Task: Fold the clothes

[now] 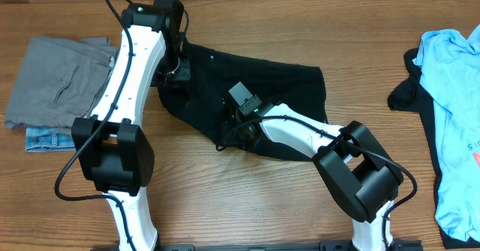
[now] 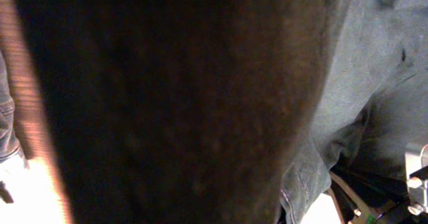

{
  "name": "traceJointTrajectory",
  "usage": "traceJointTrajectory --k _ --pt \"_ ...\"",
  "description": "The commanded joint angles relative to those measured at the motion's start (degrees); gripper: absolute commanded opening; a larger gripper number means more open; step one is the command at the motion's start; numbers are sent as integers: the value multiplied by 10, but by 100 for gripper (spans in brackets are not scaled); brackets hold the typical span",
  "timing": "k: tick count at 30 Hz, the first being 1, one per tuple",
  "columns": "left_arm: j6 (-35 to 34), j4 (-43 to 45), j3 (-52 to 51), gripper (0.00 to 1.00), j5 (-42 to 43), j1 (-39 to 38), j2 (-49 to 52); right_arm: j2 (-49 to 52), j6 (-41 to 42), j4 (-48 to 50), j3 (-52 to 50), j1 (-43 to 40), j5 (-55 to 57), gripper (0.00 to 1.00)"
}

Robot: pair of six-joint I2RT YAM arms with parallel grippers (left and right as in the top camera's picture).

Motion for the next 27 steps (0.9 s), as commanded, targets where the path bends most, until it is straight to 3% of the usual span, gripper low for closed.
traceJointTrajectory --k 1,7,10,19,27 --pt "4 -5 17 4 -10 -1 -22 -12 -3 -10 -8 5 7 4" --pt "4 -6 17 4 -10 -1 -22 -93 -32 -117 95 -17 111 4" --pt "4 -6 17 4 -10 -1 -22 -104 -22 -158 149 -38 109 4" --pt "4 -5 17 4 -7 -1 -22 -83 -14 -119 154 -58 82 4" --pt "4 -6 17 4 -7 -1 -22 29 3 -89 154 -38 58 4"
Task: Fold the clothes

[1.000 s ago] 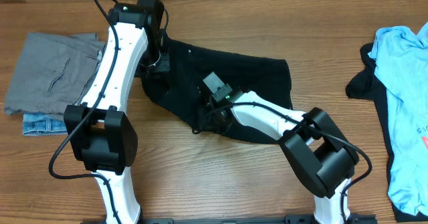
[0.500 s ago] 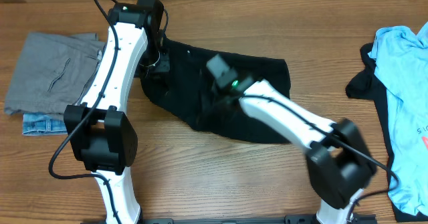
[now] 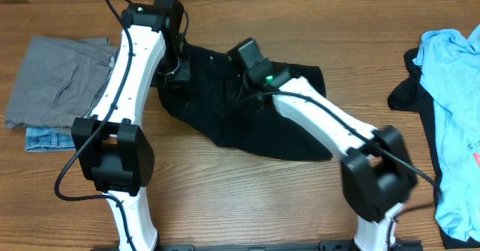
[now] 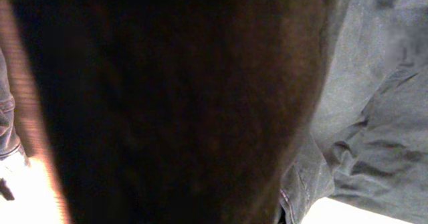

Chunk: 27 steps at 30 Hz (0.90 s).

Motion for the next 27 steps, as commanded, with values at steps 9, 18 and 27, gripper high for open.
traceJointTrajectory --k 9,18,27 --pt "4 -2 17 4 -7 -1 -22 139 7 18 0 33 -22 4" --pt "4 -2 17 4 -7 -1 -22 31 -28 -20 63 -5 -20 4" --pt "4 -2 17 4 -7 -1 -22 11 -17 8 69 -75 -24 4"
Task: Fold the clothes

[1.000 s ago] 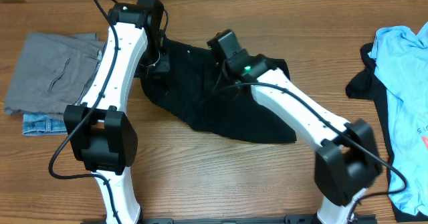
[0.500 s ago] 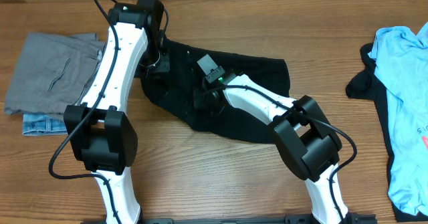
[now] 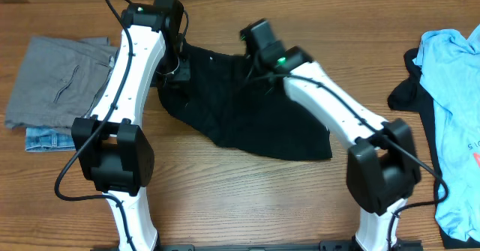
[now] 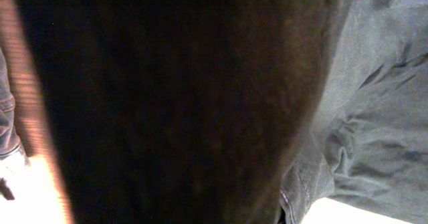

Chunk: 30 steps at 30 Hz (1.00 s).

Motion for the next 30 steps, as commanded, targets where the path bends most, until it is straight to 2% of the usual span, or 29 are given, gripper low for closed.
traceJointTrajectory --k 1,5,17,22,30 --pt "4 -1 17 4 -6 -1 -21 11 3 25 1 -16 -13 4" --pt "4 -1 17 4 -6 -1 -21 50 3 70 -2 -9 -58 4" --pt "4 -1 17 4 -6 -1 -21 165 3 127 -2 42 -60 4" --pt "4 -4 17 4 -6 -1 -21 153 -35 140 11 40 -61 4" --pt "4 -4 18 4 -6 -1 -25 99 -14 129 45 -13 -62 4"
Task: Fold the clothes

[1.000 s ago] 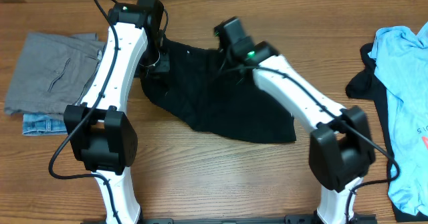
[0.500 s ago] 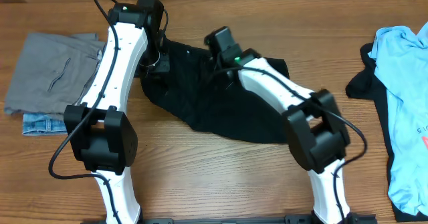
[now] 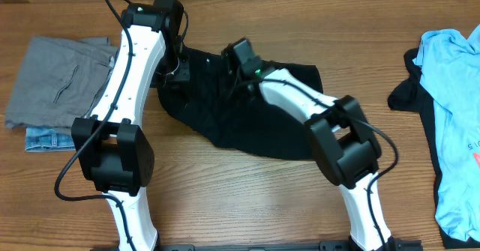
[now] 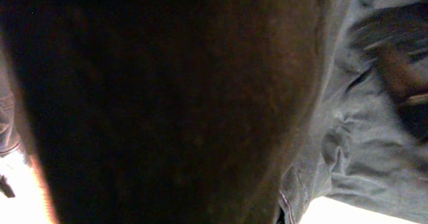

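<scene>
A black garment (image 3: 247,124) lies spread in the middle of the wooden table. My left gripper (image 3: 178,70) sits at its far left corner, under the arm. The left wrist view is mostly filled by dark cloth pressed close to the lens; a seam of grey-looking fabric (image 4: 374,150) bunches in toward the jaws, so the gripper reads as shut on the cloth. My right gripper (image 3: 234,65) is low over the garment's far middle, and shows as a brown blur (image 4: 401,83) in the left wrist view. Its jaws cannot be made out.
Folded grey trousers (image 3: 60,82) lie on blue jeans (image 3: 45,138) at the left edge. A light blue T-shirt (image 3: 454,116) lies over another black item (image 3: 409,86) at the right edge. Bare table (image 3: 247,206) runs along the front.
My right gripper has come back from the garment's far edge, leftward and nearer, to the far middle of the cloth. The left gripper and the garment's outline are unchanged.
My right gripper was first low on the garment's near middle. It then stood over the far part, then at the far edge, and now sits a little left of that. The left gripper stayed at the far left corner throughout, and the garment kept much the same shape.
</scene>
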{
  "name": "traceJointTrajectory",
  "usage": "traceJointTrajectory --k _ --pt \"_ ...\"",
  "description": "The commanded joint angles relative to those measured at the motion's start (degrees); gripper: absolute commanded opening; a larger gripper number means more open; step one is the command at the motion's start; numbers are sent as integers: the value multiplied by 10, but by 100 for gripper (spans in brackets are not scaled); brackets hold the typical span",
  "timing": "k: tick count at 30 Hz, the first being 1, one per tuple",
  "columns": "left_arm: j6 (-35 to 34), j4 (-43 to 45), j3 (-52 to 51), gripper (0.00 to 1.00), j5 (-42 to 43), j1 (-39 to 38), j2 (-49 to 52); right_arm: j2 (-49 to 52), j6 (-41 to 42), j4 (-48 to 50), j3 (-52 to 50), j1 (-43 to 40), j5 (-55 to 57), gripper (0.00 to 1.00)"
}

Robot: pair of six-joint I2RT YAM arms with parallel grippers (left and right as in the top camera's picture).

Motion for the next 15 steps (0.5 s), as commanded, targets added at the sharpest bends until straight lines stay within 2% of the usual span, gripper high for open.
traceJointTrajectory --k 1,15 --pt "4 0 18 4 -6 -1 -25 -47 14 6 30 -32 -2 4" --pt "4 5 18 4 -5 -24 -25 46 28 64 30 1 -19 4"
